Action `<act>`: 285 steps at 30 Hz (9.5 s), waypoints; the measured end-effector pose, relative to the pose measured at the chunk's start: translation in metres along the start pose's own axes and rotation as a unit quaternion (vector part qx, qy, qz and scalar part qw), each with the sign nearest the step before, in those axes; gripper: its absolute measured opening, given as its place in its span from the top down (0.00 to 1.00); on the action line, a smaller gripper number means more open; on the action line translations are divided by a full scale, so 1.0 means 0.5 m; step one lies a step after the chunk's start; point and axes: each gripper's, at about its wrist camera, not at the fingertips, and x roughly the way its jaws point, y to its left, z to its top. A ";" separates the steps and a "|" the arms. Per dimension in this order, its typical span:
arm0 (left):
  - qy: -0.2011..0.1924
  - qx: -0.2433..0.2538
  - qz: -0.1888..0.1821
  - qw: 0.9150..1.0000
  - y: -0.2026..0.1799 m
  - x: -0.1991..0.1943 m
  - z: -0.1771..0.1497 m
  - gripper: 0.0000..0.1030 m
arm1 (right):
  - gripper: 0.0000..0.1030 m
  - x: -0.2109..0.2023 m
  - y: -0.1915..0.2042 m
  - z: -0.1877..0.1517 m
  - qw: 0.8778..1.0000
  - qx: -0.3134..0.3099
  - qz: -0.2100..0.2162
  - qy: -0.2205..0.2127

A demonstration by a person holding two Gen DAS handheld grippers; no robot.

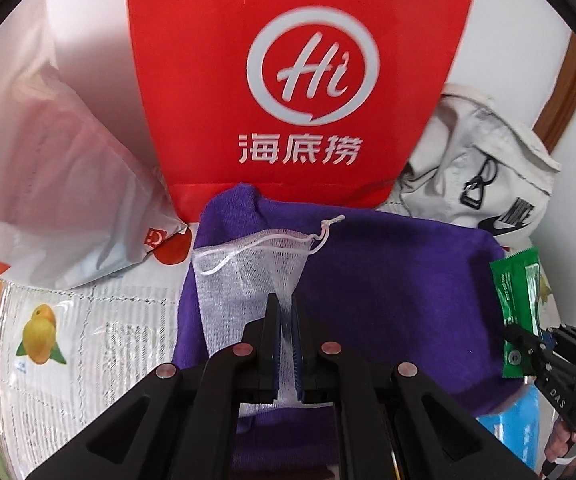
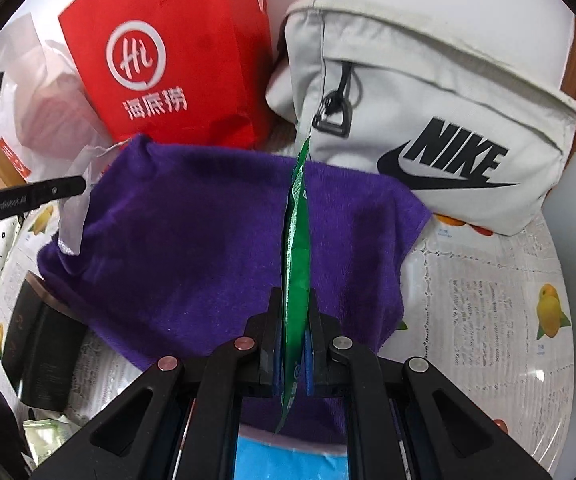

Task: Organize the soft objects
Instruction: 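Place mesh bag on purple towel with left tool while right tool places green packet, then withdraw both tools from the towel back toward the remaining items, then grasp the snack packet with left tool while right tool grasps white sponge, then set snack packet on purple towel with left tool while right tool sets sponge there, then withdraw both tools and move toward the green tea tissue pack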

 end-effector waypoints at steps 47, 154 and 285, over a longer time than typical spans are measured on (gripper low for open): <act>-0.022 0.039 0.005 0.999 -0.088 -0.152 -0.063 0.39 | 0.41 -0.210 0.002 -0.099 0.997 0.036 -0.013 -0.063; -0.073 -0.020 -0.069 0.995 0.028 -0.328 -0.525 0.95 | 0.70 -0.298 0.113 -0.557 0.998 0.010 0.037 -0.044; 0.033 0.026 0.066 0.997 -0.203 -0.167 -0.414 0.24 | 0.40 -0.310 0.014 -0.389 0.998 0.019 0.036 -0.042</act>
